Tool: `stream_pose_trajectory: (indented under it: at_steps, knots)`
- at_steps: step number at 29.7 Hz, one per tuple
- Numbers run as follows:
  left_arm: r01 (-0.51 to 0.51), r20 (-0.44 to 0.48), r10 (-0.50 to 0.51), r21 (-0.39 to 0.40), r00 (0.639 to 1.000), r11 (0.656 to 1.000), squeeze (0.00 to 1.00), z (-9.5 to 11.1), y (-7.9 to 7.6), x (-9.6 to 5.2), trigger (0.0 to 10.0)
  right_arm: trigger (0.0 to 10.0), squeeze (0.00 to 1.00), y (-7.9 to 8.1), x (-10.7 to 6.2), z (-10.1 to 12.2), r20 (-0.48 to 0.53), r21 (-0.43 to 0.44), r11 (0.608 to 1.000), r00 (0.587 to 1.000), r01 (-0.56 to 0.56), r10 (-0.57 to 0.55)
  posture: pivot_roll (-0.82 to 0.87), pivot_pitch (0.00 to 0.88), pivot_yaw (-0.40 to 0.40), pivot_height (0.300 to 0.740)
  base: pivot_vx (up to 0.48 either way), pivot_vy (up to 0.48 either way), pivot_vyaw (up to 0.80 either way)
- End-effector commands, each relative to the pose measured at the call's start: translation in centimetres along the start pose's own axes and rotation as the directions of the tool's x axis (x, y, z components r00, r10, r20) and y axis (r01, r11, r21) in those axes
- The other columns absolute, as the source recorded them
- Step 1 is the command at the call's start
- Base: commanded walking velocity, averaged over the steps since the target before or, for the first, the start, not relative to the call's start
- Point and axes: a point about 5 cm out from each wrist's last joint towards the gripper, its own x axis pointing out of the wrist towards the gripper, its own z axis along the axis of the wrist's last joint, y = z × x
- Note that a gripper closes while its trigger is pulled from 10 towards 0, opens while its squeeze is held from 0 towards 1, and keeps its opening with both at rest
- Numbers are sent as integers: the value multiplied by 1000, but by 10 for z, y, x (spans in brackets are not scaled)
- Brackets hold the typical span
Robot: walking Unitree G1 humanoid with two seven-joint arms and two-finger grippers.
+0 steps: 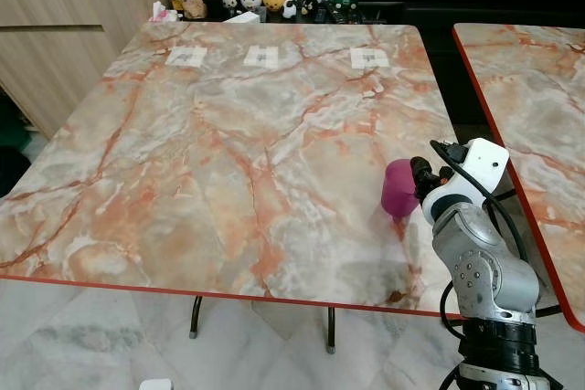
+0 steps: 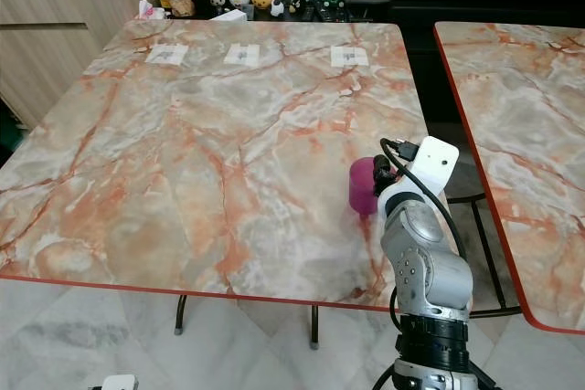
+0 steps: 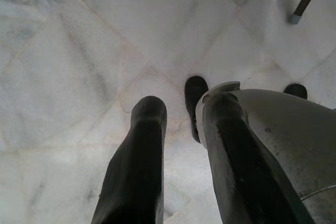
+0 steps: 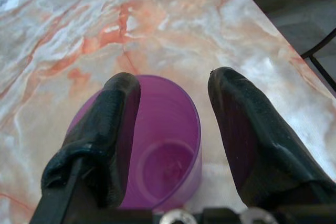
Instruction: Setting the table
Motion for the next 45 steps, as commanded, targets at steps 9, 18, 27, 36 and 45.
stream_pose_trajectory:
  at_steps: [9, 18, 27, 36, 45]
  knots:
    - [1, -33, -1, -5, 999, 1000, 0, -9, 1, -2, 10000, 10000, 0, -6, 0, -3, -37, 29, 999, 999, 29, -28, -72, 120, 25, 740, 0, 0, 0]
    - [2, -36, -2, -2, 999, 1000, 0, -9, 1, -2, 10000, 2235, 0, -4, 1, -12, -79, 26, 1000, 997, 7, -5, -70, 119, 26, 740, 0, 0, 0]
    - [4, -38, -4, 1, 999, 1000, 0, -9, 1, -2, 10000, 3098, 0, -3, 2, -16, -97, 24, 1000, 995, -3, 5, -69, 119, 25, 740, 0, 0, 0]
    - [6, -39, -6, 1, 999, 1000, 0, -9, 1, -2, 10000, 0, 0, -4, 2, -16, -99, 27, 1000, 995, 0, 2, -70, 119, 25, 740, 0, 0, 0]
    - [6, -40, -6, 1, 999, 1000, 0, -9, 0, -2, 10000, 0, 0, -2, 2, -20, -111, 25, 1000, 994, -10, 13, -68, 117, 25, 740, 0, 0, 0]
